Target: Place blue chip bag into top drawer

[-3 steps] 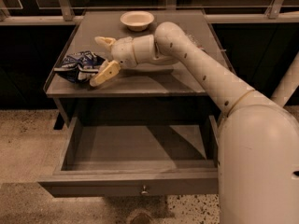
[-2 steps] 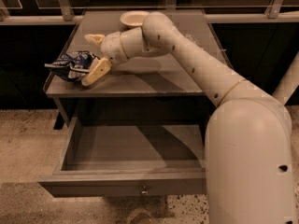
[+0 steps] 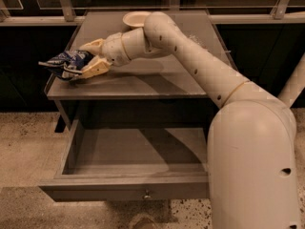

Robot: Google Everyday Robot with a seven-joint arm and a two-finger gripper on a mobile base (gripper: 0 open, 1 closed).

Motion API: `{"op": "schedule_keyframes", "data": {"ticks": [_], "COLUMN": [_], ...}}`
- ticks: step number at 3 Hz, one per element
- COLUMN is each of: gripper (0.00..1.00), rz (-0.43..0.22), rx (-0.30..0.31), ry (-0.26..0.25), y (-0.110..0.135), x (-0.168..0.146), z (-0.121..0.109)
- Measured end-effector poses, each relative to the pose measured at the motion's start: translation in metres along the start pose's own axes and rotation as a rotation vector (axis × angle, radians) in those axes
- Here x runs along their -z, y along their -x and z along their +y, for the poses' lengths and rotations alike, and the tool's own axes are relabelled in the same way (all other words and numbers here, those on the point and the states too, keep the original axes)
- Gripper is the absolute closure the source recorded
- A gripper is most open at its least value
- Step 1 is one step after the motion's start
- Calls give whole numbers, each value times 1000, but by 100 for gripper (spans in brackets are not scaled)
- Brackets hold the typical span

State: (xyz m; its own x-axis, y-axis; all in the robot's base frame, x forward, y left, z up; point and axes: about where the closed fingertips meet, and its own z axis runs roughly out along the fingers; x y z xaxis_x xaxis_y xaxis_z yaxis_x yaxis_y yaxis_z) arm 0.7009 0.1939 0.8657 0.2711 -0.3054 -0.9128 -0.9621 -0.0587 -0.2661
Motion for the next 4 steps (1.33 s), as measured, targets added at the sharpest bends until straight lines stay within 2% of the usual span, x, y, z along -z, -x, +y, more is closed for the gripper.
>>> {"op": "schedule_keyframes", "data": {"ticks": [2,3,4], "gripper": [87,100,100], "rz": [0,0,0], "rx": [0,0,0], "ry": [0,0,0], "y": [0,0,0], "x": [0,0,0], "z": [0,0,0]}}
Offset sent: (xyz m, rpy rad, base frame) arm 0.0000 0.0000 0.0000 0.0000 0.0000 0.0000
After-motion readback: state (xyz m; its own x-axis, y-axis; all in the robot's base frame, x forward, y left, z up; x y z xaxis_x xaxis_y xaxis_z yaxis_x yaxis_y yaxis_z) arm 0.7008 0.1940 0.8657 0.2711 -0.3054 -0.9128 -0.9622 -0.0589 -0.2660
